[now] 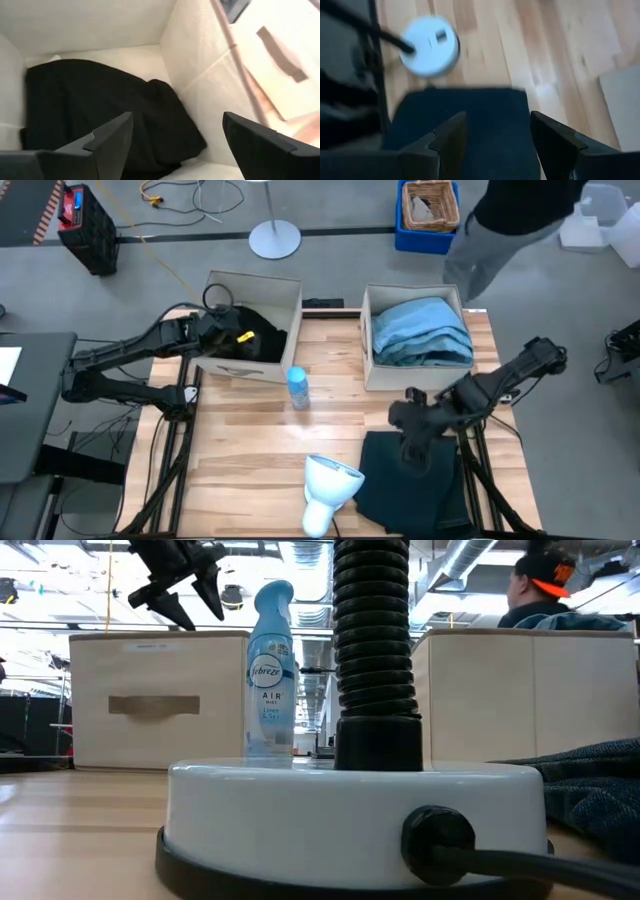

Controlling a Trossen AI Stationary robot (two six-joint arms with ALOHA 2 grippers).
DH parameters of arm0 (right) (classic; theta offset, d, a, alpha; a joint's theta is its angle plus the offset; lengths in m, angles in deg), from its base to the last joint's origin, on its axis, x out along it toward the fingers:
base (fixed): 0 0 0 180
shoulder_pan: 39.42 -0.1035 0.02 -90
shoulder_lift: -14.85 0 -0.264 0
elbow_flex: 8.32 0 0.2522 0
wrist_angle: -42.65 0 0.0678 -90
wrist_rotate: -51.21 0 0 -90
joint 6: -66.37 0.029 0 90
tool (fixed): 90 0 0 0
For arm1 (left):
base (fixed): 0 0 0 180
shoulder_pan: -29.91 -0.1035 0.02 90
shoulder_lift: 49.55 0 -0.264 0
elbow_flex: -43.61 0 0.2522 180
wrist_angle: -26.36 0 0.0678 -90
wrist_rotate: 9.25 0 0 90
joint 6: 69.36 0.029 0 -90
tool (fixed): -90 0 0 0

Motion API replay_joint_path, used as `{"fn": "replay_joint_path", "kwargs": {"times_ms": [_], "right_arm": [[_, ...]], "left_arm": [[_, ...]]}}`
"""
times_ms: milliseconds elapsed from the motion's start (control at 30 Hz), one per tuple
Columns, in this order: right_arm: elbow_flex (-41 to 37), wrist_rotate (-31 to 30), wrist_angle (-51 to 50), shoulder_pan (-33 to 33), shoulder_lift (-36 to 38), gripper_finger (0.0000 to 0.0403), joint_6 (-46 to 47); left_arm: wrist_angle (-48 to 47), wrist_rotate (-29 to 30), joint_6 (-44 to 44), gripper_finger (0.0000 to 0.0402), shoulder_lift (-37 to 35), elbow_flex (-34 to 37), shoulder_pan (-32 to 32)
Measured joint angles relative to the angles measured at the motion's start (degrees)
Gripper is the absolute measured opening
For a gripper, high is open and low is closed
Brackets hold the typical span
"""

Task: Sort clothes
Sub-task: Put the dark blue pants into the left laundry organizer

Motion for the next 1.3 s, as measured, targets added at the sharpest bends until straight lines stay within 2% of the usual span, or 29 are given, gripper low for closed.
{"fn": "replay_joint_path", "kwargs": {"times_ms": [233, 433, 633, 900, 1100, 1300], "right_arm": [[-0.29, 3.67, -9.1, -2.85, -4.69, 0.0233, 3.27], [-7.49, 7.23, -5.66, -2.17, -4.05, 0.0233, 7.65], [-18.14, 9.79, 1.58, -0.77, 1.29, 0.0233, 11.19], [-30.15, 11.95, 5.05, -0.67, 9.65, 0.0233, 18.95], [-36.57, 12.62, 4.81, -2.56, 14.25, 0.0233, 25.27], [-41.1, 15.58, 6.54, -3.86, 16.52, 0.0233, 27.44]], "left_arm": [[1.47, -0.29, 0.19, 0.0293, 0.0, 0.0, 1.75], [1.42, -0.24, 0.2, 0.0292, 0.0, 0.0, 1.79], [1.36, -0.86, 0.22, 0.0292, 0.0, 0.0, 1.79], [1.29, -2.0, 0.23, 0.0292, 0.0, 0.0, 1.8], [1.28, -1.99, 0.23, 0.0292, 0.0, 0.0, 1.79], [1.29, -1.98, 0.44, 0.0292, 0.0, 0.0, 1.79]]}}
